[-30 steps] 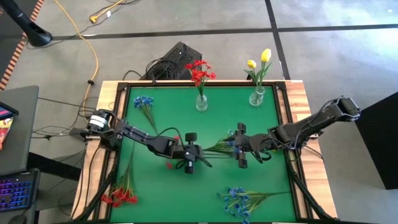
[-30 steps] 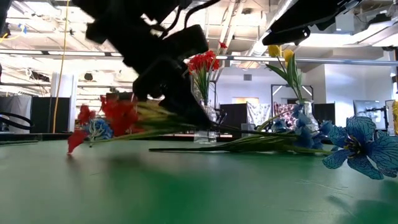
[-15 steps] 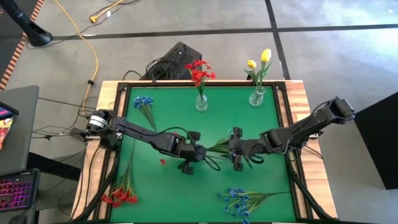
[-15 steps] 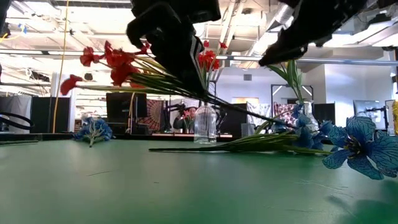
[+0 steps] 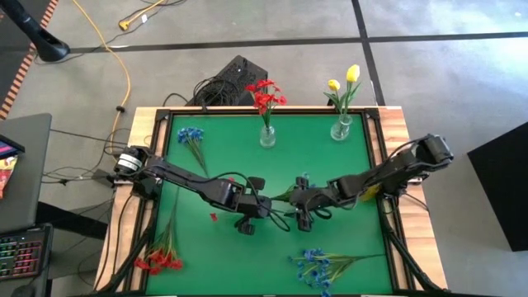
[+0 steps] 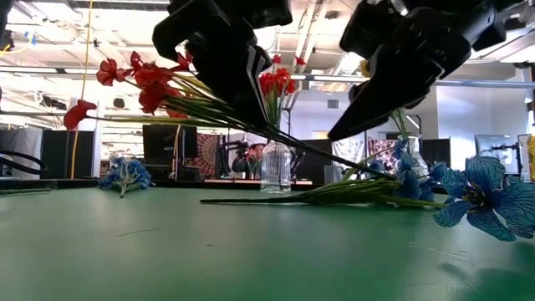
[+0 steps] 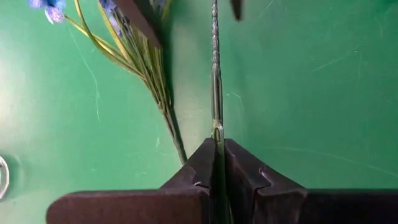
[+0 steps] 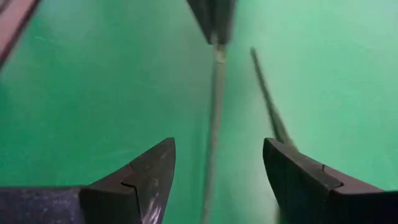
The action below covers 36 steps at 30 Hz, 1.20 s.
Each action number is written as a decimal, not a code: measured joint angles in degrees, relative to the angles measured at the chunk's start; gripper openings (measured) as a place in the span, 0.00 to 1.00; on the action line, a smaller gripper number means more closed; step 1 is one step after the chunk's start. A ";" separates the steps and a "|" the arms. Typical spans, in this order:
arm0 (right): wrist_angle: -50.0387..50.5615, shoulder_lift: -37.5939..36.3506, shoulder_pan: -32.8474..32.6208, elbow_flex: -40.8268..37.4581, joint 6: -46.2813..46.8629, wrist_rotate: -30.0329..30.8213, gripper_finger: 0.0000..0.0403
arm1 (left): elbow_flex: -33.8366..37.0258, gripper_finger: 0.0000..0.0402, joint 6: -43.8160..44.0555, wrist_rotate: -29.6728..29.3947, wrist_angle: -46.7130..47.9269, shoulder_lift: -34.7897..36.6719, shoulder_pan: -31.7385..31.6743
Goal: Sort flowers into vase by color
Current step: Put the top red flowers into the left white transparent vase
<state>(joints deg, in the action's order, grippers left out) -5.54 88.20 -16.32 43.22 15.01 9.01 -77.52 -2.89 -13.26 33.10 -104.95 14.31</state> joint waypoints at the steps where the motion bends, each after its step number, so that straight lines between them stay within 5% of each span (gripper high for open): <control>1: -1.15 0.65 0.00 0.00 0.00 -0.55 0.67 | 0.00 0.02 -0.41 -0.01 -0.04 0.00 0.00; 11: -4.40 5.77 -0.02 0.00 0.93 -1.54 0.64 | 0.00 0.02 -3.46 -0.15 -1.75 0.00 -0.05; 27: -4.27 5.77 0.33 0.07 1.70 -1.43 0.11 | 0.00 0.02 -4.46 -0.36 -1.55 0.00 -0.15; 36: -4.03 5.73 0.28 0.09 3.16 -1.44 0.09 | 0.00 0.08 -4.96 0.47 -1.51 0.00 -0.17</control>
<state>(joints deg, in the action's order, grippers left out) -9.57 93.93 -16.04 43.31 18.17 7.57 -77.52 -7.85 -12.79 31.60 -104.95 14.13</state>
